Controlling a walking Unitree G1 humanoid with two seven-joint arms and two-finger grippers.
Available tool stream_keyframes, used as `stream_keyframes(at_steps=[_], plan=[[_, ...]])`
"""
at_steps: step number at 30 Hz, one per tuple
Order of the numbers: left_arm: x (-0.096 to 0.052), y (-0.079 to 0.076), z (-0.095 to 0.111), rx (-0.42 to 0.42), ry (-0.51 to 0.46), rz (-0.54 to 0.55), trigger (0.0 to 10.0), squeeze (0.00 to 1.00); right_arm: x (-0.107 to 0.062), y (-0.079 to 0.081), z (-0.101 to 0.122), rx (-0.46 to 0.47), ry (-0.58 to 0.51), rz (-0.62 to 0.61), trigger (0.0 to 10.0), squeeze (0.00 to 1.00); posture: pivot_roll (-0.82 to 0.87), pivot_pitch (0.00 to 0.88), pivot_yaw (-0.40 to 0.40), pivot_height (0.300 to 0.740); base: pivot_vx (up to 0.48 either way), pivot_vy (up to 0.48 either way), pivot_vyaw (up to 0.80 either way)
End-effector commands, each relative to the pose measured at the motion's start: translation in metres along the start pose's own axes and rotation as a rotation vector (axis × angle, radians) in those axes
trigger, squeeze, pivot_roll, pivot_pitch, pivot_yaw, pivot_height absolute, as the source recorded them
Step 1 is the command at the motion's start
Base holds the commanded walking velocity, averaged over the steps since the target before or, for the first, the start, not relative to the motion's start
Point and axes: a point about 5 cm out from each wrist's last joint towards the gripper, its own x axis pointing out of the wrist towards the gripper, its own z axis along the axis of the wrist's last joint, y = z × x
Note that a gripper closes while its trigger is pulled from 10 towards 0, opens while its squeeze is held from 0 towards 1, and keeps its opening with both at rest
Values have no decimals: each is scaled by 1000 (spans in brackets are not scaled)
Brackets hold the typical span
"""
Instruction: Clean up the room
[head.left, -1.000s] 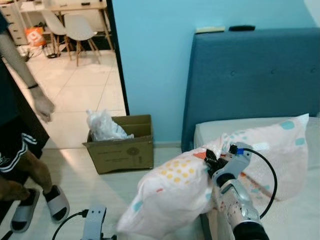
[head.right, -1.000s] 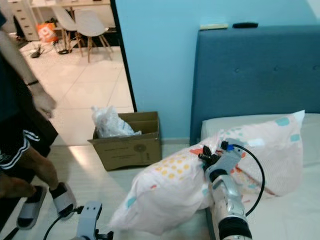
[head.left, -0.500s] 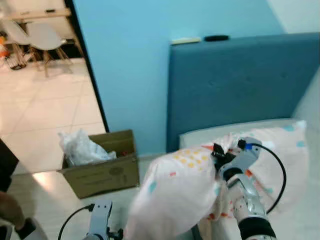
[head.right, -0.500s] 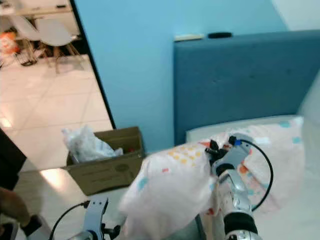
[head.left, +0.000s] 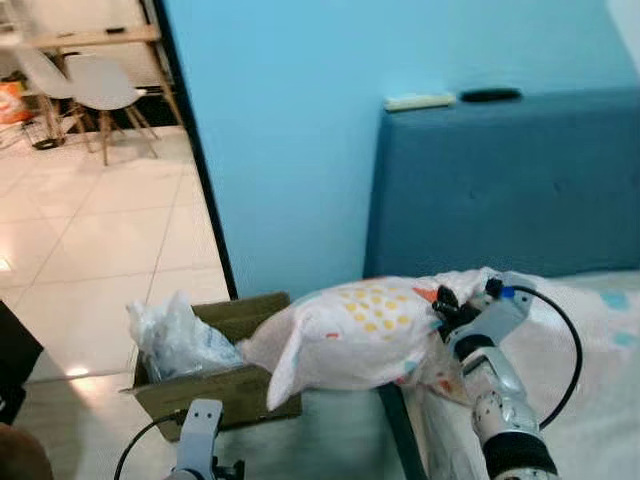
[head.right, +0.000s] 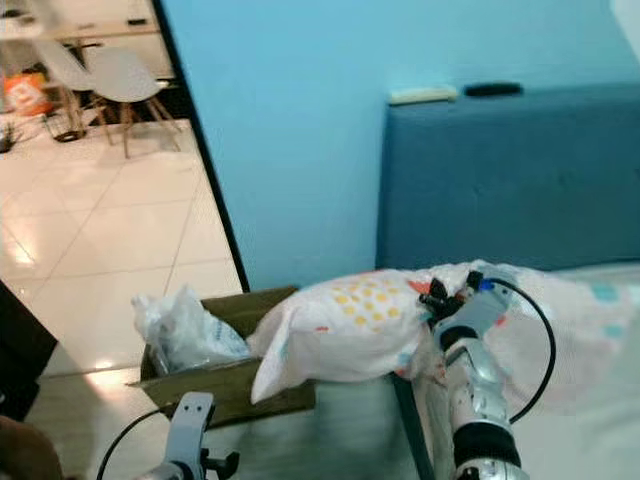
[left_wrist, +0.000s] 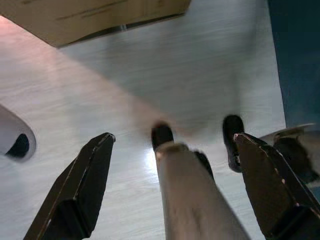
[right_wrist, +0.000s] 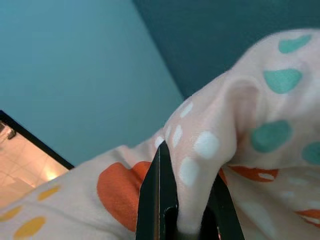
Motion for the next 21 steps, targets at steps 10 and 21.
stream_keyframes(at_steps=[10, 21], plan=[[-1, 4, -4, -1, 18, 6, 10000, 0, 4, 1, 21, -10, -107, -13, 10000, 0, -47, 0, 13, 740, 455, 0, 0], [-1, 3, -4, 22, 27, -2, 10000, 0, 3, -4, 29, -23, -132, -29, 10000, 0, -54, 0, 12, 740, 203, -212, 0]])
